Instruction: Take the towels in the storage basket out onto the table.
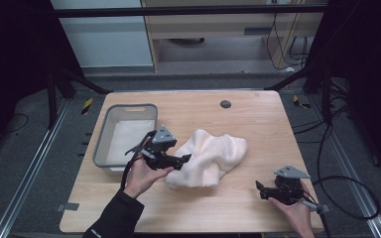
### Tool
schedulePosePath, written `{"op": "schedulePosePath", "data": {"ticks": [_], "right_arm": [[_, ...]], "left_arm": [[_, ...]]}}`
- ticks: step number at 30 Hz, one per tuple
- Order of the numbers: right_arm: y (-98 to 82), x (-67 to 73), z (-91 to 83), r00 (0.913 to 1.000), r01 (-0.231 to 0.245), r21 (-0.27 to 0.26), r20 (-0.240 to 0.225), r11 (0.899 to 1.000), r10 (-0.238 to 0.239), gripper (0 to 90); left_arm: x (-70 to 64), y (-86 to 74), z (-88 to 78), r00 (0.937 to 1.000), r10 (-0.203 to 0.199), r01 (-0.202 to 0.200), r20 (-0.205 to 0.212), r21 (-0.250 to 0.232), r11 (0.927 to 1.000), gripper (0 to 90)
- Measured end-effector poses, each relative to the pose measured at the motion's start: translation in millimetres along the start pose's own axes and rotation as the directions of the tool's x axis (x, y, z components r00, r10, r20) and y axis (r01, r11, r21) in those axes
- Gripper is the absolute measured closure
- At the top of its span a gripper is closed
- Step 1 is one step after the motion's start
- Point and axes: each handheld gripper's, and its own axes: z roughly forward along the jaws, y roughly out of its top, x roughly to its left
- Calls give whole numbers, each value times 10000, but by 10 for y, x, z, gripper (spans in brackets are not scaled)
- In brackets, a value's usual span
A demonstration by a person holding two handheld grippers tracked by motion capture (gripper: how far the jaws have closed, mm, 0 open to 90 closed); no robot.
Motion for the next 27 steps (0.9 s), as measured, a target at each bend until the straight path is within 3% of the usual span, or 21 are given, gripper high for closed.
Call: {"op": "schedulePosePath", "data": {"ticks": [8, 12, 15, 20, 27], "right_arm": [[-3, 3, 0, 10000, 12, 4, 26, 10000, -12, 99], [-4, 7, -4, 10000, -5, 26, 23, 10000, 5, 97], [-7, 4, 0, 9999, 78, 25, 73, 10000, -78, 97], [-12, 2, 4, 9998, 140, 48, 118, 9999, -141, 95], [-14, 7, -6, 9999, 61, 87, 133, 9999, -62, 93]], "left_arm": [[92, -257, -195, 9979, -475, 448, -430, -626, 9970, 284], [159, -405, -319, 9940, -819, 744, -729, -1003, 9922, 299], [177, -450, -357, 9923, -902, 811, -850, -1051, 9911, 308], [232, -567, -486, 9843, -1300, 1120, -1194, -1465, 9828, 319], [269, -710, -655, 9747, -1530, 1232, -1629, -1794, 9760, 343]]}}
